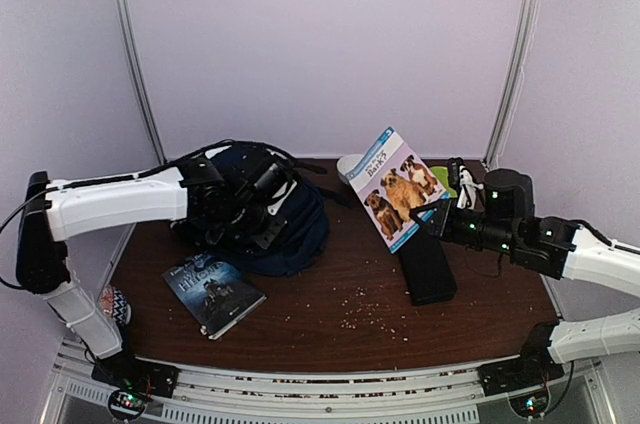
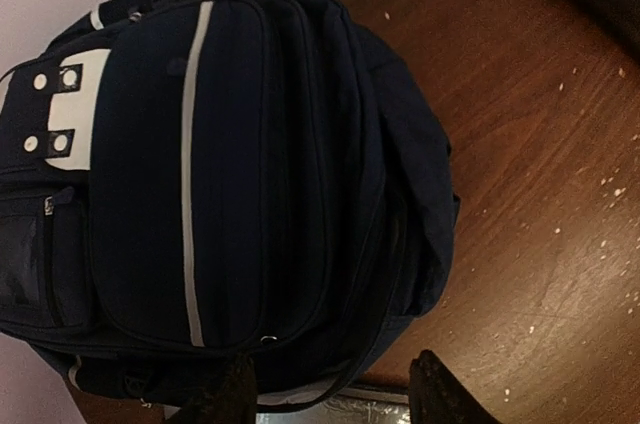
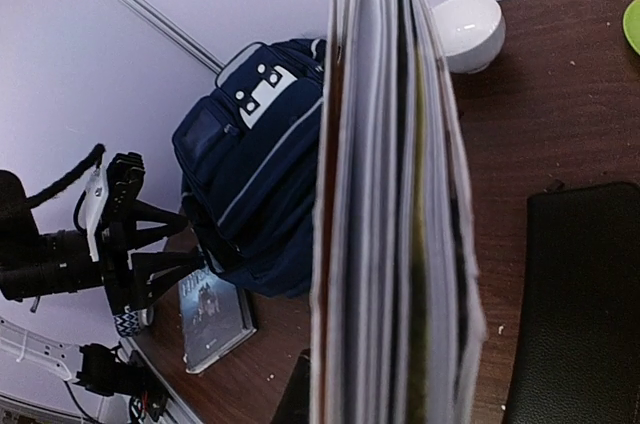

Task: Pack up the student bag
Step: Pick up the book from the center of the board, then place the book in the student bag.

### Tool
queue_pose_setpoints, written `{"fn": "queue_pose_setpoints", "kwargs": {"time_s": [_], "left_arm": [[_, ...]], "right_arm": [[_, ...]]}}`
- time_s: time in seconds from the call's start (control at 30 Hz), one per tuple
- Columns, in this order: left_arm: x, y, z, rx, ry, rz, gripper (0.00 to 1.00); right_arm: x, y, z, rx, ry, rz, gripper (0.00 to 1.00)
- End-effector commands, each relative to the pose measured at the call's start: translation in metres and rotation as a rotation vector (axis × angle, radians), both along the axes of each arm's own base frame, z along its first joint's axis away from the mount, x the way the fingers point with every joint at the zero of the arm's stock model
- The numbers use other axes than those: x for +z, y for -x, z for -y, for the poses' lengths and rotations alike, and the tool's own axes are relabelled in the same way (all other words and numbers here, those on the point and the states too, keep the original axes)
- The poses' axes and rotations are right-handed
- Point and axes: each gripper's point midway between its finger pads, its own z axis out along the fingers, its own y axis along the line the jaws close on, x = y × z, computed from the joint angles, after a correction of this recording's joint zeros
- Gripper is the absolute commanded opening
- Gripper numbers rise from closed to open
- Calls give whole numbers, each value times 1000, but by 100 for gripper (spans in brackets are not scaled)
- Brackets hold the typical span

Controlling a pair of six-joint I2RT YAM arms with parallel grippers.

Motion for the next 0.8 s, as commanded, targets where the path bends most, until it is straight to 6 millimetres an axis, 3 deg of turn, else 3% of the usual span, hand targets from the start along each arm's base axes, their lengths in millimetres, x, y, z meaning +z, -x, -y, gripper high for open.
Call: {"fn": "queue_pose_setpoints", "kwargs": {"time_s": [0.0, 0.27, 0.4, 0.6, 0.77], "left_arm": [[-9, -7, 12, -107, -133, -15, 88], [-34, -40, 49, -122, -157, -45, 88], [-53, -54, 47, -98, -202, -74, 88], [-72, -58, 48, -113, -203, -124, 88], [-83, -67, 46, -91, -199, -148, 72]], "right_arm": [[1, 0, 9, -22, 17, 30, 0], [5, 2, 13, -22, 13, 39, 0], [10, 4, 17, -30, 9, 55, 0], [10, 5, 24, -43, 32, 64, 0], [12, 5, 23, -38, 23, 66, 0]]}}
